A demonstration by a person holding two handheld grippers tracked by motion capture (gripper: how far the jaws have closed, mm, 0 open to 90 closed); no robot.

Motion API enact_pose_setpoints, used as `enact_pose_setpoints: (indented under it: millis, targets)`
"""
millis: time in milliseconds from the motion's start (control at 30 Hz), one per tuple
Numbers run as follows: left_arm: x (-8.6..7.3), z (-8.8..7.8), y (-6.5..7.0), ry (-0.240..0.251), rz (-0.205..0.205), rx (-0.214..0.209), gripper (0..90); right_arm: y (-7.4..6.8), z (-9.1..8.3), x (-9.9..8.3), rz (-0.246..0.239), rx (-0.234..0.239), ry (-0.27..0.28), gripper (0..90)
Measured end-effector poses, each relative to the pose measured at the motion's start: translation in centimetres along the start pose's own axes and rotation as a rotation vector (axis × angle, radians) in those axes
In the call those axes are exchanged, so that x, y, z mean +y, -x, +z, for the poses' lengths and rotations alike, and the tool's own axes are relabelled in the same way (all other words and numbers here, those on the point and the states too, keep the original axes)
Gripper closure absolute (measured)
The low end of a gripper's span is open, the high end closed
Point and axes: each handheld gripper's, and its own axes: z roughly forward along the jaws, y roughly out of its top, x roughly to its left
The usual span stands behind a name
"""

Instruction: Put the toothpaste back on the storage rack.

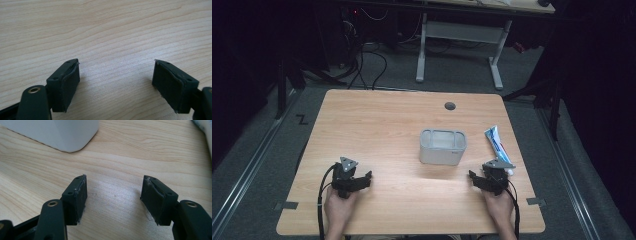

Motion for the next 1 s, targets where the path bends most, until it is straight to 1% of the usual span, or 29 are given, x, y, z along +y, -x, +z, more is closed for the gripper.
enact_pose_setpoints:
  millis: [300,500,567,600,767,867,933,1000]
  targets:
    - [0.00,0.00,0.00,0.001,-0.002,0.002,22.5,-0.01,0.01,0.01,-0.001,0.002,-0.001,37.1]
    - [0.00,0.00,0.00,0.000,-0.001,0.002,22.5,-0.07,0.08,0.08,0.011,-0.010,0.000,36.9]
    - [0.00,0.00,0.01,0.000,-0.001,0.003,22.3,-0.08,0.09,0.08,0.006,-0.009,-0.002,34.3]
    - [0.00,0.01,0.02,0.000,0.000,0.003,22.3,-0.06,0.13,0.11,0.013,-0.014,-0.005,32.6]
    - [0.00,0.01,0.02,0.000,0.000,0.003,22.3,-0.16,0.25,0.20,0.009,-0.013,-0.009,29.4]
    - [0.01,0.01,0.02,0.000,0.000,0.003,22.3,-0.19,0.24,0.19,0.009,-0.012,-0.009,30.0]
    - [0.00,0.00,0.02,0.000,0.000,0.003,22.3,-0.26,0.25,0.30,0.003,-0.001,-0.012,32.9]
    - [0.00,-0.01,0.01,-0.001,0.000,0.003,22.3,-0.28,0.23,0.35,0.003,0.003,-0.015,33.8]
